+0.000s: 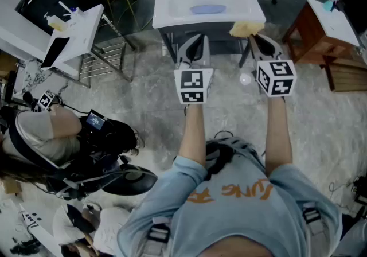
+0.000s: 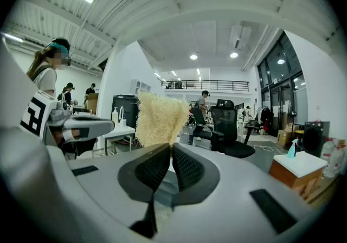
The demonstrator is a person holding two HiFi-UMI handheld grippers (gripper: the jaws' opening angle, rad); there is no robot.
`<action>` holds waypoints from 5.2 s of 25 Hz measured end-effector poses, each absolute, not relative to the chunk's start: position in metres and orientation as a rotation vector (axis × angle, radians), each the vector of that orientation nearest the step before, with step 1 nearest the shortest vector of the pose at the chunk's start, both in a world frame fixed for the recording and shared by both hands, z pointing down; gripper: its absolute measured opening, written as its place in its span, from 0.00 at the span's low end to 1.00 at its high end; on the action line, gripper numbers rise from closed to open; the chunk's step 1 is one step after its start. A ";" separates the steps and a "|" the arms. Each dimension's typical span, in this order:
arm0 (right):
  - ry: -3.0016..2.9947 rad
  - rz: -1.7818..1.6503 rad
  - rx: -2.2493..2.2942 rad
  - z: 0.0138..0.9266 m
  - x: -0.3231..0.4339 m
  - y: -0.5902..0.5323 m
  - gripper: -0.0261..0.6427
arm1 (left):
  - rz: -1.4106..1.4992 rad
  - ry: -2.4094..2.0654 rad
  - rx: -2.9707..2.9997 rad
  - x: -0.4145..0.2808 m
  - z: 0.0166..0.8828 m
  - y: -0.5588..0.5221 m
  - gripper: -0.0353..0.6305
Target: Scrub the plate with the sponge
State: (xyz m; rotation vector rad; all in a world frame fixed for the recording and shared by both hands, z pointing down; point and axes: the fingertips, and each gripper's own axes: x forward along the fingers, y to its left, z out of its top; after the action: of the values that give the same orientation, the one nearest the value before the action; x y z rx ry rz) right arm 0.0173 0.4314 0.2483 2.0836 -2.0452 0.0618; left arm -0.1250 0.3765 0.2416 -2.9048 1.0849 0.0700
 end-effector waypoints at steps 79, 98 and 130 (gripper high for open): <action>-2.090 0.555 1.967 0.437 0.276 0.006 0.07 | -0.692 1.225 -3.000 0.040 0.445 -0.071 0.04; -1.954 0.581 1.822 0.504 0.230 -0.051 0.07 | -1.372 0.779 -3.264 0.060 0.600 -0.160 0.21; -1.805 0.614 1.851 0.518 0.245 -0.060 0.07 | -2.459 0.413 -3.641 0.076 0.690 -0.146 0.17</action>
State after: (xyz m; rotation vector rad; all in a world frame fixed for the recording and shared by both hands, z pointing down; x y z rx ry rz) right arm 0.2448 -0.0600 0.5177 1.8508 -1.8053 0.6144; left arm 0.0762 -0.1463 0.6896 -3.6413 0.4135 -2.4591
